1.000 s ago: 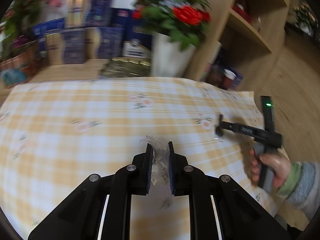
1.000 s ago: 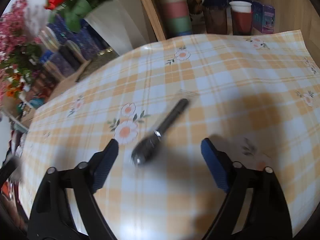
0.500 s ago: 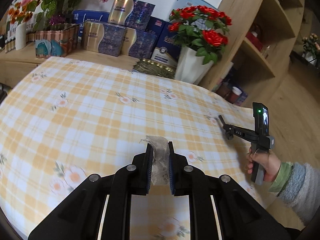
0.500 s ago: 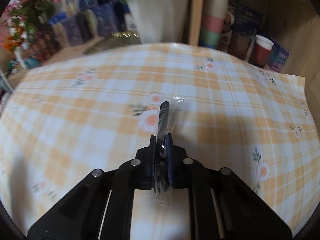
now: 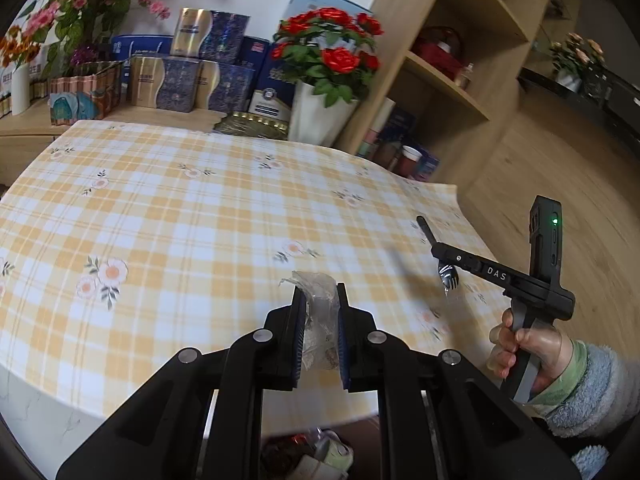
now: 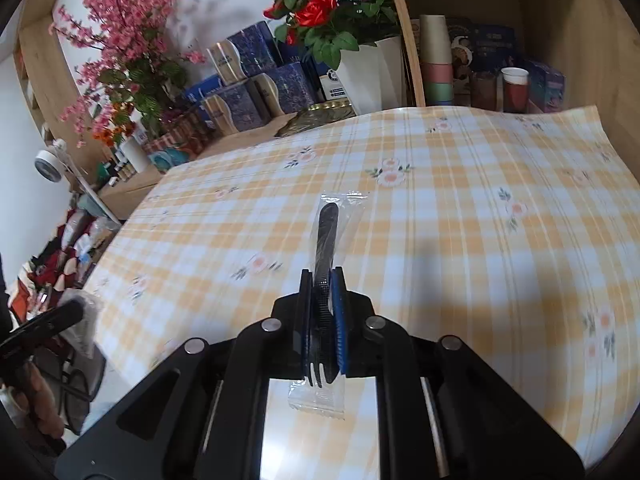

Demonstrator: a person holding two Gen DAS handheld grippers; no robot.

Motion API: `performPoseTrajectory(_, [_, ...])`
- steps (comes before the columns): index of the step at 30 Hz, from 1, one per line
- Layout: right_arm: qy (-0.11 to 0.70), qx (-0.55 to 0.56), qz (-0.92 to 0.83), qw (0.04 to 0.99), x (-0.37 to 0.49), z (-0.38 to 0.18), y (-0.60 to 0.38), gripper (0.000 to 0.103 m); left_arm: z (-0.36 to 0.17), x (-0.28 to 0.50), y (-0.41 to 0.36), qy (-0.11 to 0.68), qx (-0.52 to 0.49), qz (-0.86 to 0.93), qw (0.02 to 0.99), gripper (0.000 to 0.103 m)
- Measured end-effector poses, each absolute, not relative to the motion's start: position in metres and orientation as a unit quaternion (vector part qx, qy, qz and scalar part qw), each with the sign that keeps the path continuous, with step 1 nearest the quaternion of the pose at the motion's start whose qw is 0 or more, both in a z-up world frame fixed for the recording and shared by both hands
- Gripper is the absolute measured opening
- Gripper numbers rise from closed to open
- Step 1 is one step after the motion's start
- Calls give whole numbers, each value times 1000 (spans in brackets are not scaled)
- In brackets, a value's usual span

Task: Collect trash
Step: 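Grasp the black plastic fork with the right gripper while the left holds the wrapper, then carry the wrapper and fork over the brown bin with both grippers, then open the left gripper to drop the wrapper while the right gripper drops the fork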

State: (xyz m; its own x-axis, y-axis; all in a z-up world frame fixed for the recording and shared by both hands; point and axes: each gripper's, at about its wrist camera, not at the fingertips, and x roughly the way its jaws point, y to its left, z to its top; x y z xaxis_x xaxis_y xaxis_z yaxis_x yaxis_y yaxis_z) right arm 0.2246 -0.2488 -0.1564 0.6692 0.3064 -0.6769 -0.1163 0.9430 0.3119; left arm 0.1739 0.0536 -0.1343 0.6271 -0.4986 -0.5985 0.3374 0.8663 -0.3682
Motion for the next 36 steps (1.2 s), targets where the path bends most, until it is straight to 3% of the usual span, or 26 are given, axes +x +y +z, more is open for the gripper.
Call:
performPoseTrajectory(12, [363, 130, 146, 911, 117, -132, -244, 13, -139, 94, 33, 385, -98, -252, 882, 14])
performPoseTrajectory(22, [375, 111, 181, 902, 60, -137, -232, 13, -210, 58, 21, 467, -69, -253, 844, 14])
performPoseTrajectory(32, [398, 131, 180, 890, 46, -156, -231, 14, -262, 70, -1, 513, -22, -259, 818, 15])
performPoseTrajectory(35, [400, 132, 175, 890, 44, -158, -233, 13, -265, 69, -7, 512, -15, -267, 816, 20])
performPoseTrajectory(36, [400, 133, 174, 890, 43, -159, -234, 14, -264, 69, -8, 510, -18, -268, 817, 34])
